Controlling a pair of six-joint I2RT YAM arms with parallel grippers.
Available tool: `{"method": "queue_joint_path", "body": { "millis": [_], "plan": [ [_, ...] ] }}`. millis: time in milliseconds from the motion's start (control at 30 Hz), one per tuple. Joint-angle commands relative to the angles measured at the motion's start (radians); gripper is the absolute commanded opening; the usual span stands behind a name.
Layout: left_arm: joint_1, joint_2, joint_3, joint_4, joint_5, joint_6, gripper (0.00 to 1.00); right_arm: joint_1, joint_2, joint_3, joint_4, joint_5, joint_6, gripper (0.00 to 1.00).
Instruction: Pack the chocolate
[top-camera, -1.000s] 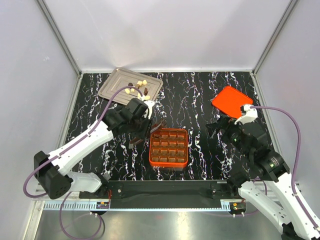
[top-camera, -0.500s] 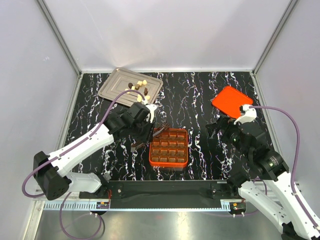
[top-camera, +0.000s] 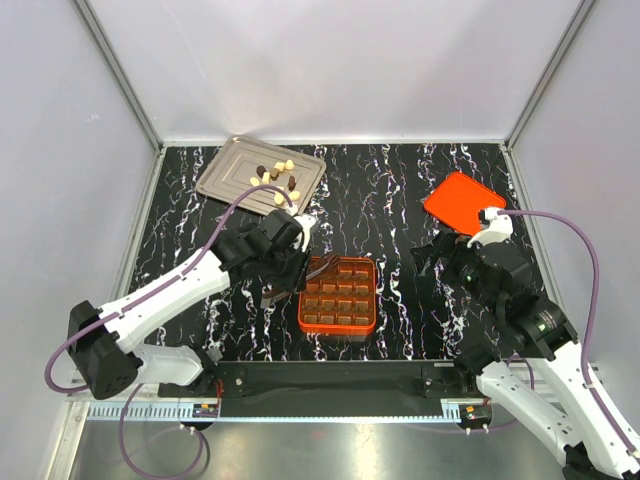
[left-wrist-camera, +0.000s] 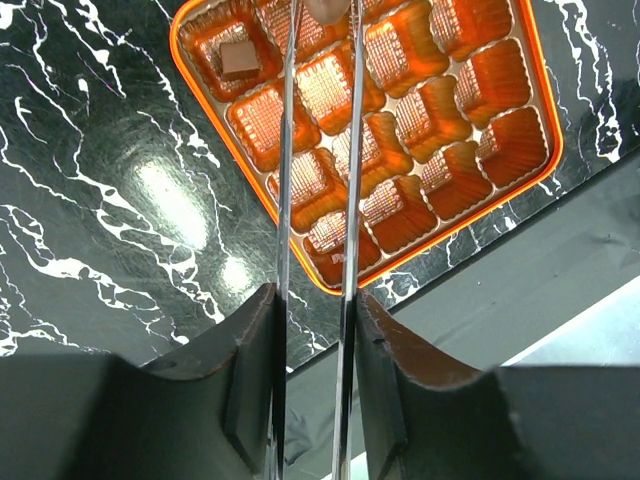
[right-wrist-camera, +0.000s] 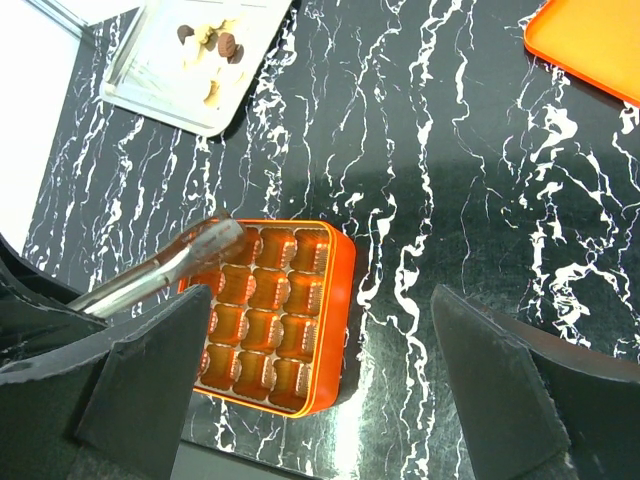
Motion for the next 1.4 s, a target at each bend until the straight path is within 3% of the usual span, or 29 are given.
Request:
{"method": "queue_joint_path", "body": {
  "millis": [0, 267, 367, 500, 667, 800, 1000, 1133, 1367],
  "plan": [
    [-0.007, -0.002, 0.002, 0.028, -0.005, -0.004, 0.39, 0.004, 0.001, 0.044, 0.029, 0.019, 0.008, 1.00],
    [-0.009, 0.003, 0.042, 0.007, -0.017, 0.001, 0.48, 0.004, 0.006, 0.040, 0.037, 0.011, 0.011, 1.00],
    [-0.009, 0.006, 0.116, -0.024, -0.048, 0.005, 0.49, 0.003, 0.006, 0.040, 0.043, 0.014, 0.008, 1.00],
    [-0.004, 0.052, 0.325, -0.076, -0.202, 0.030, 0.49, 0.004, 0.018, 0.039, 0.057, 0.010, 0.006, 1.00],
    [0.080, 0.162, 0.516, -0.125, -0.281, 0.076, 0.49, 0.004, 0.026, 0.030, 0.074, 0.008, 0.003, 1.00],
    [0.236, 0.260, 0.603, -0.136, -0.338, 0.064, 0.51, 0.004, 0.023, 0.019, 0.080, 0.011, -0.001, 1.00],
    [0.433, 0.384, 0.571, -0.041, -0.336, 0.030, 0.50, 0.004, 0.017, -0.001, 0.103, -0.019, 0.006, 1.00],
    [0.479, 0.449, 0.542, 0.040, -0.319, 0.023, 0.49, 0.004, 0.027, -0.016, 0.130, -0.042, 0.009, 1.00],
    [0.479, 0.541, 0.538, 0.180, -0.168, 0.112, 0.49, 0.004, 0.047, -0.035, 0.152, -0.041, -0.017, 1.00]
  ]
}}
